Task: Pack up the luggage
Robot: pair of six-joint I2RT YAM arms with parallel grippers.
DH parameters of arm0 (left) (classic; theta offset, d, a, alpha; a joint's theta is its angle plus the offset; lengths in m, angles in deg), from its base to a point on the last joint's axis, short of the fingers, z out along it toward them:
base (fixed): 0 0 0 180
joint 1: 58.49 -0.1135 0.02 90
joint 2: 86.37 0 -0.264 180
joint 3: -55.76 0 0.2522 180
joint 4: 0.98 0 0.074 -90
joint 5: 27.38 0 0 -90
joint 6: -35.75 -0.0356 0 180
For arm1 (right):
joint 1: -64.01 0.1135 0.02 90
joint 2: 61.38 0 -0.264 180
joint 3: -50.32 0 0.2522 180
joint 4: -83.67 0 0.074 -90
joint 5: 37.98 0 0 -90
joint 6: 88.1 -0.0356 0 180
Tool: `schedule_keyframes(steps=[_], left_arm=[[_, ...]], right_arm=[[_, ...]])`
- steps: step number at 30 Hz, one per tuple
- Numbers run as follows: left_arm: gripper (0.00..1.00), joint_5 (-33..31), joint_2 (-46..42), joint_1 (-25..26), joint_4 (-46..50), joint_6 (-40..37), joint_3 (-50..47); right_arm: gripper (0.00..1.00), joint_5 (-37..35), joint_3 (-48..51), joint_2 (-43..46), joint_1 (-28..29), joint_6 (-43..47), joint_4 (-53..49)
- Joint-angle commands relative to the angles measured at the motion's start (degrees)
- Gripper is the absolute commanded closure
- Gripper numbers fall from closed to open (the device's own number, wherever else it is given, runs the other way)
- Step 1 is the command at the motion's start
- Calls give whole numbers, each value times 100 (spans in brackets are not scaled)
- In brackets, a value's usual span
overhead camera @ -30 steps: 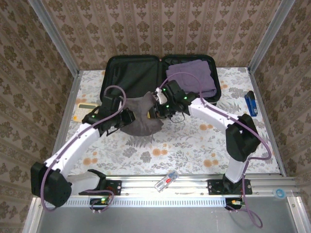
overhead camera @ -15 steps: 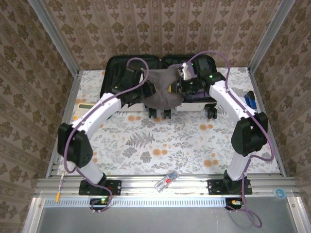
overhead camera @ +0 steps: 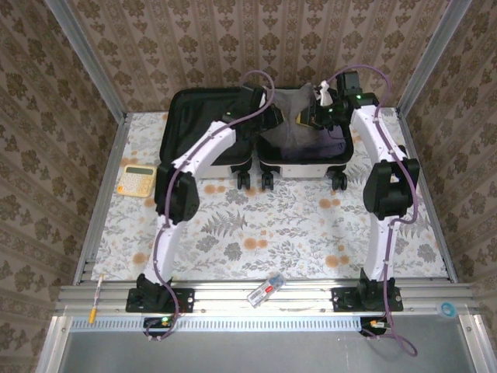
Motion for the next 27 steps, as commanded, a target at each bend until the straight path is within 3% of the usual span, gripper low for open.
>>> schedule_keyframes(steps=[1, 5, 13, 17, 20, 23, 27], left_arm=[[100, 282, 570, 94, -300, 187, 1039], [100, 549, 1357, 51, -350, 418, 2059], [98, 613, 1340, -2, -1203, 134, 1453], [86, 697, 1293, 7, -1236, -73, 1209], [60, 664, 1068, -2, -1292, -201, 730], [45, 569, 645, -11, -1367, -452, 129], [37, 291, -111, -11, -1087, -825, -624]], right_arm=[[100, 543, -808, -528, -71, 118, -706], [100, 404, -1751, -1178, -269, 303, -1351], [100, 21, -2302, -1800, -596, 504, -1327], [100, -151, -2331, -1933, -700, 612, -1291], [98, -207, -2344, -2008, -740, 689, -1280], [86, -369, -2405, -2087, -749, 758, -1299], [65, -485, -2406, -2039, -766, 689, -1183]])
